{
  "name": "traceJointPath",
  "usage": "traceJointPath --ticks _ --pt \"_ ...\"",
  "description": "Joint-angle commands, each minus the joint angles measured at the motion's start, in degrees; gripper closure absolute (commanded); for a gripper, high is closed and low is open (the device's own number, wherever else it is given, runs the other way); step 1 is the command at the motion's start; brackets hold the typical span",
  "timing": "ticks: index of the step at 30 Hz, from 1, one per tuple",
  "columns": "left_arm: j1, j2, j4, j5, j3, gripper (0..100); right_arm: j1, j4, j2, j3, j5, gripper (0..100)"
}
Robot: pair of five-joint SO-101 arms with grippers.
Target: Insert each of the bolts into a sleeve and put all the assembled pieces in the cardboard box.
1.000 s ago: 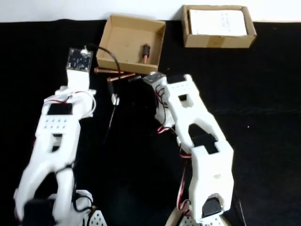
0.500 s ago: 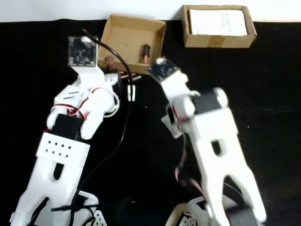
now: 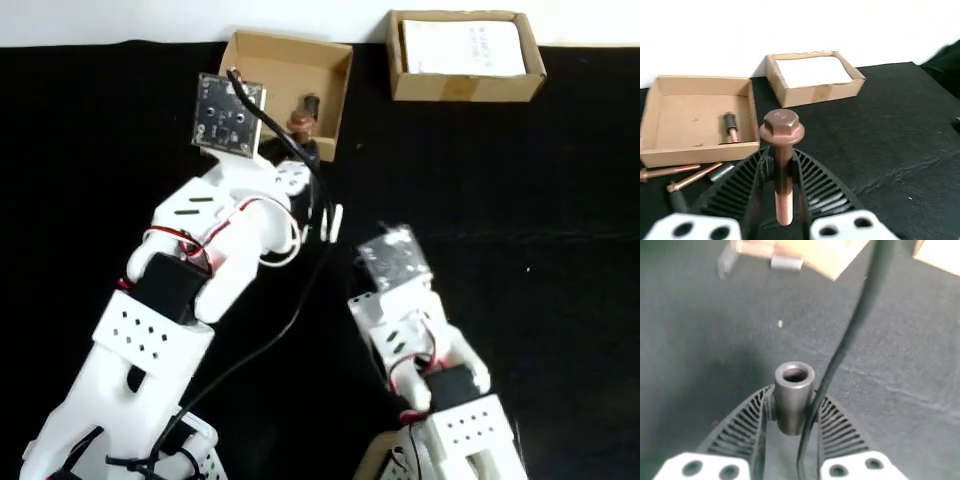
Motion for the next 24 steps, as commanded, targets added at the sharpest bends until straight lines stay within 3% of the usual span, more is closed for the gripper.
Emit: traceJointPath --ticks 1,5,10,24 --pt "4.4 -1.5 -0.2 0.1 -1.3 99 -2.9 -2.1 -5.1 0.7 -7.6 99.2" --pt "8.8 -1.5 -0.6 0.0 1.4 99 -5.8 -2.2 -5.2 0.4 -10.8 99.2" --pt "9.1 -1.5 -4.5 0.0 4.6 99 -7.2 -2.2 -5.2 -1.7 -14.9 99.2" --pt "9.5 -1.4 -4.6 0.1 8.8 99 -6.9 -2.0 -5.1 -7.2 -15.4 99.2"
